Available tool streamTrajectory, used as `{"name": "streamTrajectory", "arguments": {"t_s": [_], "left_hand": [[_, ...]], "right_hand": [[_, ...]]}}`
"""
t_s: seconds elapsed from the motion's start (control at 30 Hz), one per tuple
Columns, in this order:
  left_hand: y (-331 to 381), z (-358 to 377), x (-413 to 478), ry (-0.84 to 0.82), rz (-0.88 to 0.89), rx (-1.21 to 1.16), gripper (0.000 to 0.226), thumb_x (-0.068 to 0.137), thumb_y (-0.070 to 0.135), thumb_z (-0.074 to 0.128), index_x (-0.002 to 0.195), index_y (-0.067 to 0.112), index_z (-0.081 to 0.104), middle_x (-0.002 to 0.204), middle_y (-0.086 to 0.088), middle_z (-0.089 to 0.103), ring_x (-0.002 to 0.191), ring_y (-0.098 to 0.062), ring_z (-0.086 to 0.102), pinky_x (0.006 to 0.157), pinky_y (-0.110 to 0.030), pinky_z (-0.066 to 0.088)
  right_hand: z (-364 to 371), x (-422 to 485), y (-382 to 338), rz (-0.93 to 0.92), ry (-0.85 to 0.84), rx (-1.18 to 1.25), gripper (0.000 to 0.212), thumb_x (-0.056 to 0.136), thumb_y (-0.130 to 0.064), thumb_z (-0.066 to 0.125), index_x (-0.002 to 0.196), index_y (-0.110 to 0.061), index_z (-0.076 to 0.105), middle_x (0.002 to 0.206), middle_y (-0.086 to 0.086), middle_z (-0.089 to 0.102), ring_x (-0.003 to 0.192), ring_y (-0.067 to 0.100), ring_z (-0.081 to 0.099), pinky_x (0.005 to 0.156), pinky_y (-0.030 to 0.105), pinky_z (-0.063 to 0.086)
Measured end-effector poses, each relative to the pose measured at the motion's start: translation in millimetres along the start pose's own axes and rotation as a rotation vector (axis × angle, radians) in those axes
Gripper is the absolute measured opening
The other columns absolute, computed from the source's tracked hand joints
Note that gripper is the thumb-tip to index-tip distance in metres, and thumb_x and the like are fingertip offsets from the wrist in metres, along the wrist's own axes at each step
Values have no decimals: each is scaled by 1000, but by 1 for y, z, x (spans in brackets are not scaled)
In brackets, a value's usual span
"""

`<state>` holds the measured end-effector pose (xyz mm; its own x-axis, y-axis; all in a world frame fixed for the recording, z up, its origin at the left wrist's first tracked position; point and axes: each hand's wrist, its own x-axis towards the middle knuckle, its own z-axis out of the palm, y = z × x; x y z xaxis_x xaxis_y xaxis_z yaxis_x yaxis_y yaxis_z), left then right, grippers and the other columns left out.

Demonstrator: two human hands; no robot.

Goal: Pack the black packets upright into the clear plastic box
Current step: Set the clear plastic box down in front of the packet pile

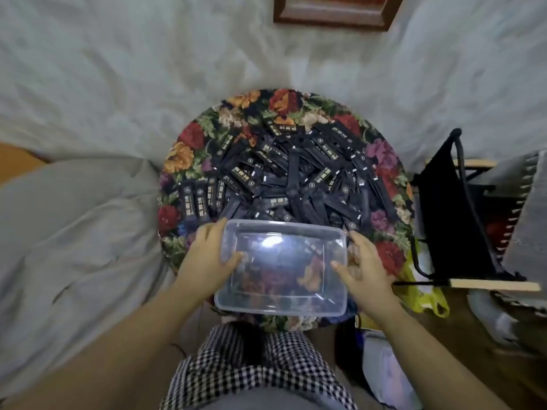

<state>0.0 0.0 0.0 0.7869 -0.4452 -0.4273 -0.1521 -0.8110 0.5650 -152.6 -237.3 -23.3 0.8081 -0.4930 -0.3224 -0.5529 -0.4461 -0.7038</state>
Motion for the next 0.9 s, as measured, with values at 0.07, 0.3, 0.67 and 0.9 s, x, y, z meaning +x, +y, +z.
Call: {"name": "streamTrajectory", "arguments": {"t_s": [0.07, 0.3, 0.67, 0.9], "left_hand": [[-5, 8, 6, 38, -28, -92, 75, 88, 35, 61, 148, 14, 21, 147, -9, 30, 134, -23, 33, 108, -37, 31], [-37, 49, 9, 171, 148, -401, 37, 92, 17, 54, 118, 42, 48, 118, 8, 57, 111, -13, 53, 93, -35, 44], [-54, 56, -22, 173, 360, -569, 45, 96, 29, 51, 101, 71, 37, 90, 56, 47, 88, 33, 44, 85, -17, 38], [-74, 68, -51, 78, 444, -693, 65, 54, 84, 59, 113, 81, 30, 128, 46, 39, 120, -1, 52, 95, -30, 48]], "right_hand": [[6, 5, 3, 31, 43, 45, 74, 89, -32, 62, 150, -25, 21, 153, -4, 23, 140, 19, 29, 110, 49, 34], [28, 6, 23, -104, 74, 219, 38, 98, -21, 48, 125, -48, 42, 116, -38, 50, 110, -14, 49, 95, 25, 45], [43, -18, 38, -289, 199, 468, 32, 101, -21, 41, 125, -40, 50, 107, -39, 54, 96, -22, 54, 74, 2, 45], [45, -31, 42, -366, 125, 516, 40, 101, -24, 39, 138, -38, 36, 127, -30, 45, 131, 7, 43, 104, 27, 38]]}}
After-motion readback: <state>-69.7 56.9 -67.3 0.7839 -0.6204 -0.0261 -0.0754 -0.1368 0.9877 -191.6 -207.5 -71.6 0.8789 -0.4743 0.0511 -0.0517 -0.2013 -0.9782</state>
